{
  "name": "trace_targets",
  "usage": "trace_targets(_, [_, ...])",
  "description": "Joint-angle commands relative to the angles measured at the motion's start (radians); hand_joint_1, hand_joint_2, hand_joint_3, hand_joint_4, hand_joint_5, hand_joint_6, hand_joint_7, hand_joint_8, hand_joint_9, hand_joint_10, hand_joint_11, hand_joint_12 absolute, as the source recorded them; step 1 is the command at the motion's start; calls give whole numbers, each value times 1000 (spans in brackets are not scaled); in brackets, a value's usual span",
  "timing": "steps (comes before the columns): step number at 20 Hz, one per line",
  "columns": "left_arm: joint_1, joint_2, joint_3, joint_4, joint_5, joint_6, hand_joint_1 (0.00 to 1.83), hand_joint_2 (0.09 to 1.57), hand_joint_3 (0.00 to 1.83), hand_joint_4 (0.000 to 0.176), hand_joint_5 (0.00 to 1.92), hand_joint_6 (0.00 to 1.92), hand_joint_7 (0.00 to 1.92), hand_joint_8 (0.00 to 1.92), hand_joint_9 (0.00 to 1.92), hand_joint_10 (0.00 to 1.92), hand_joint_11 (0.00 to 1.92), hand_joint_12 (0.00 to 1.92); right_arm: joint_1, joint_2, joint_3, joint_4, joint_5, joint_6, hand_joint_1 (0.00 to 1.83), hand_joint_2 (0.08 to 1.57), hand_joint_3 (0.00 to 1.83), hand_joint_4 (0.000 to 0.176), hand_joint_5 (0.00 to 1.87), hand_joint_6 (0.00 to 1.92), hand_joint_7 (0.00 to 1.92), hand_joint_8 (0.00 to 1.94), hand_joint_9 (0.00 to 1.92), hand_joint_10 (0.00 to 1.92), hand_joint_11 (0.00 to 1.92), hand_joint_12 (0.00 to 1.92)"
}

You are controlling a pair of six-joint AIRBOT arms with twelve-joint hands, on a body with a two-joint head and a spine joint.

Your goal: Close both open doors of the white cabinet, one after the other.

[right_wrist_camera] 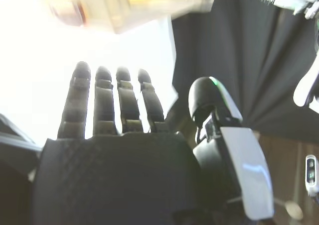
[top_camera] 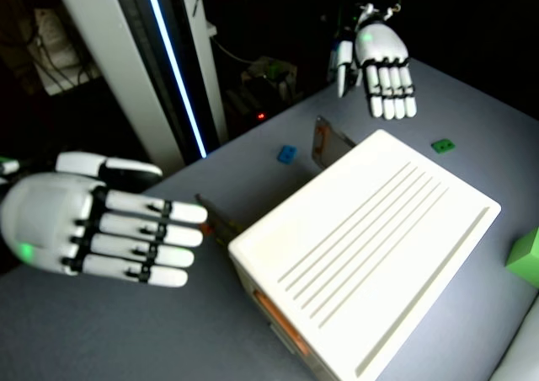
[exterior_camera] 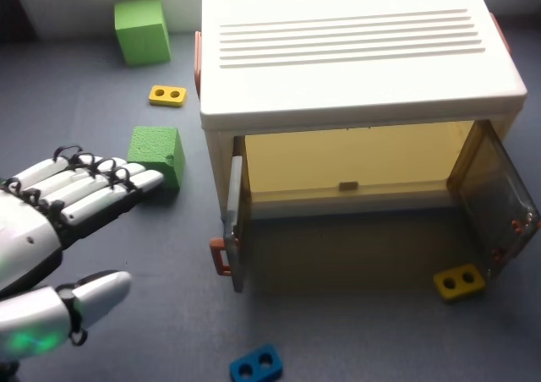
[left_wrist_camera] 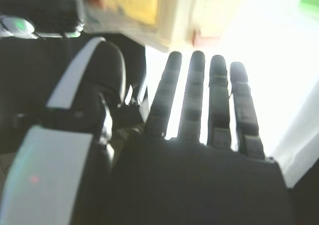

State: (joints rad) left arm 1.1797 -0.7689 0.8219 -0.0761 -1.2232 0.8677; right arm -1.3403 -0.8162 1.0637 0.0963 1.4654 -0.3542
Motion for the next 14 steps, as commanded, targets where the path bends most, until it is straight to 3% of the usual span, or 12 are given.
trace_targets(1, [-12,2,0,17,-101,-6,0,1465,16,0,43,1,70,2,80,1,0,347,-2,3,2,25,107,6,0,1375,0,0,30,6,34,13,36,7,14,87])
trace_targets(7, [-71,-8,3,106,-72,-34,0,1451,3,0,17,0,0,0,3,1,0,195,-35,2,-8,25,91,6,0,1349,0,0,29,1,22,0,13,0,5,75])
trace_targets(10, [-108,-14,8,158,-58,-60,0,1448,0,0,23,1,0,0,31,0,0,354,-37,2,-6,28,88,6,0,1361,0,0,13,1,3,0,0,0,0,1])
trace_targets(11, [-121,-19,13,175,-50,-72,0,1448,0,0,27,0,0,1,59,6,0,572,-37,2,-5,30,87,6,0,1369,3,0,6,0,3,0,0,0,0,0])
trace_targets(14, [-165,-41,33,224,-15,-111,0,1458,2,0,42,10,28,5,87,6,0,462,-37,2,-3,36,87,6,0,1374,4,0,17,5,18,6,6,3,0,0])
